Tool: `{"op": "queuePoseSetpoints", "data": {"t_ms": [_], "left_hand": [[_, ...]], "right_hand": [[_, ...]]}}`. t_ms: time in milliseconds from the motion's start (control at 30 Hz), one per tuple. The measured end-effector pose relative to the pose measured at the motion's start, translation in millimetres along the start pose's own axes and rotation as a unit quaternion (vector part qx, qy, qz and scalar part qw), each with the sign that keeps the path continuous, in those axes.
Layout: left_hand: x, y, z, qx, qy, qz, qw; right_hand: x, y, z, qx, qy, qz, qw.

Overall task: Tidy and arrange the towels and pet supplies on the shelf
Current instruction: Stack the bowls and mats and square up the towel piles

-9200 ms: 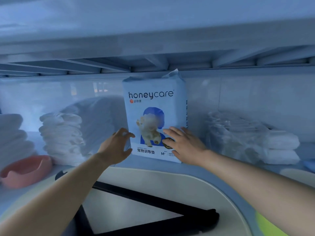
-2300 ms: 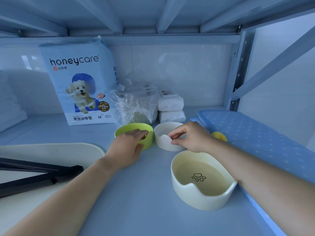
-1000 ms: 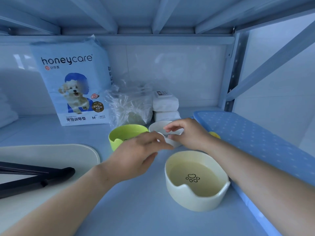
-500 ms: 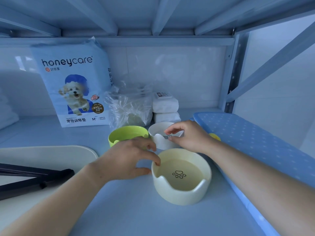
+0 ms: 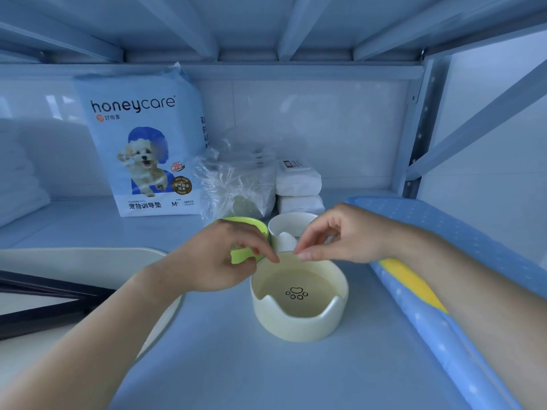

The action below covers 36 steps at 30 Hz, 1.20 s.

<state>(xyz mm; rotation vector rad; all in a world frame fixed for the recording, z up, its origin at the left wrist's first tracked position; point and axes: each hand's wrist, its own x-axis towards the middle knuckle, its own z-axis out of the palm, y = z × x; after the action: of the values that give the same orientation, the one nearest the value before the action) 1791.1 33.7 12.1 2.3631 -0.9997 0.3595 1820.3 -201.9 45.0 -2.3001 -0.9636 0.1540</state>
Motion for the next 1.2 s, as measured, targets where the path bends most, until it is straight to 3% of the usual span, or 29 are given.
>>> {"op": "queuePoseSetpoints", "data": {"t_ms": [200,600,867,967,1100,1200], "left_hand": [[-0.2,12.8,2.0,-0.037,-0.046,-0.054,0.997],[0.5,20.6,6.6,-0.072,-0.092,-0.082,0.99],[-0.5,29.2,2.0,-0.08,-0.125,-0.104,0.983],[-2.4,31.4,0.2,-0.06,-0.148,-0.111,0.981],[-5.5,32.3,4.5,0.007,-0.169,-0.109,0.98],[-4.8,33.1,6.3,0.031,-0.177,-0.093,0.979]], "right_hand": [[-17.8,-23.2,-9.9,-0.041,-0.16,0.06,0.984],[-14.4,-12.1,-2.2,-0.004,-0.19,0.101,0.977],[-17.0,-23.8,0.8,-0.084,-0.166,0.125,0.975],[-38.7,-21.1,14.5,-0.075,-0.107,0.111,0.985],[-63.8,-7.3,34.5,-0.213,-0.01,0.064,0.975],[-71.3,-1.8,39.1,-0.25,0.032,0.06,0.966]]}}
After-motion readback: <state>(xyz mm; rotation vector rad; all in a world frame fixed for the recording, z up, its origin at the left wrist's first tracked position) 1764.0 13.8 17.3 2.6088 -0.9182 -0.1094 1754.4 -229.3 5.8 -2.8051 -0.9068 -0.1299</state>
